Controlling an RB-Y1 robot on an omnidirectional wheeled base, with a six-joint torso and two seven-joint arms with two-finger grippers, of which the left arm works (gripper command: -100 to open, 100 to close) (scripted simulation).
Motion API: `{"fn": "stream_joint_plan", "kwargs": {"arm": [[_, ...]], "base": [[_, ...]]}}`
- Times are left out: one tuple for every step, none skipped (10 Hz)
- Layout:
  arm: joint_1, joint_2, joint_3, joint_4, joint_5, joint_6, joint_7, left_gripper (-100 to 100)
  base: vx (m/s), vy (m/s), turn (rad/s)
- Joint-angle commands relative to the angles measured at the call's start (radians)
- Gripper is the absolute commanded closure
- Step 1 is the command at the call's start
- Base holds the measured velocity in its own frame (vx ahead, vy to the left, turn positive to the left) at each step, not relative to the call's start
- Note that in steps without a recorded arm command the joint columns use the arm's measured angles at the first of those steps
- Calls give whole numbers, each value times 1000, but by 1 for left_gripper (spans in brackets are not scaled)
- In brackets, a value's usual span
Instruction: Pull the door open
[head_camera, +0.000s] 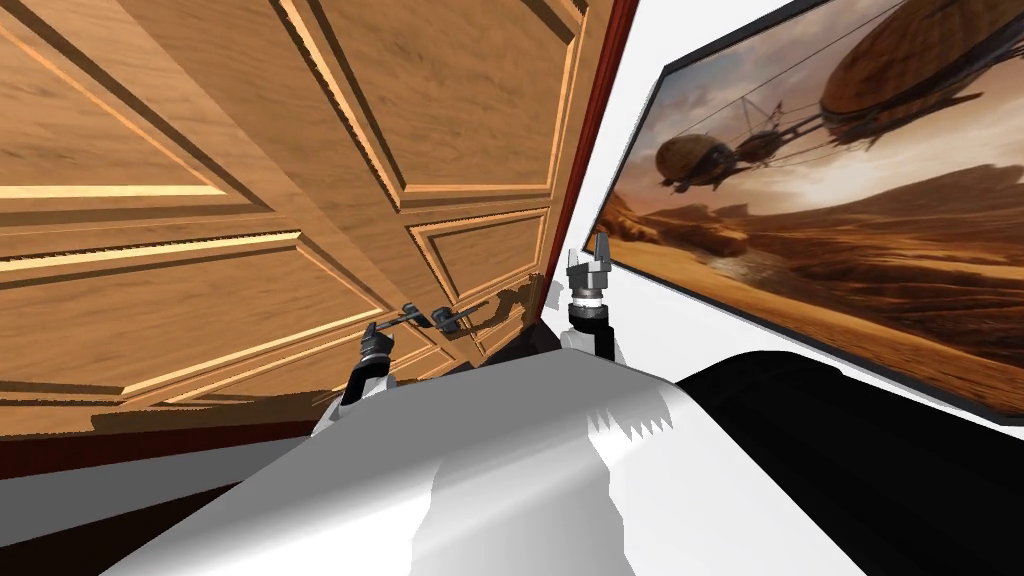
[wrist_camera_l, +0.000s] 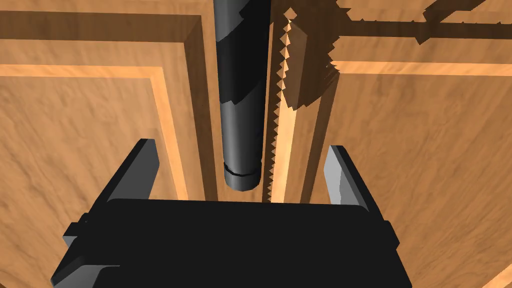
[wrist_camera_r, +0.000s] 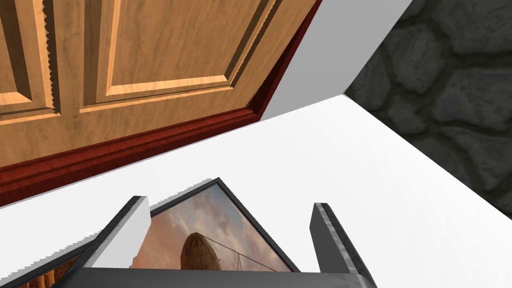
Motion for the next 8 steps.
{"fn": "stream_joint_plan", "kwargs": {"arm": [[-11,-6,-13,-5,1,-3,5,-100],[-7,-3,-7,-1,0,-3,4,-100],[-7,-3,-7,-1,0,-3,4,100],[-7,-3,-7,-1,0,-3,4,100],[-7,-3,-7,-1,0,-3,4,100],[-7,-3,-7,-1,0,-3,4,100],[-7,-3,-7,-1,0,-3,4,100],[-7,-3,-7,-1,0,-3,4,100]], "base": [[248,-79,-179],[113,-45,-28],[-22,10,52],[-50,10,-20],[-31,12,-29],[-14,7,-13],[0,0,0],[0,0,0]]}}
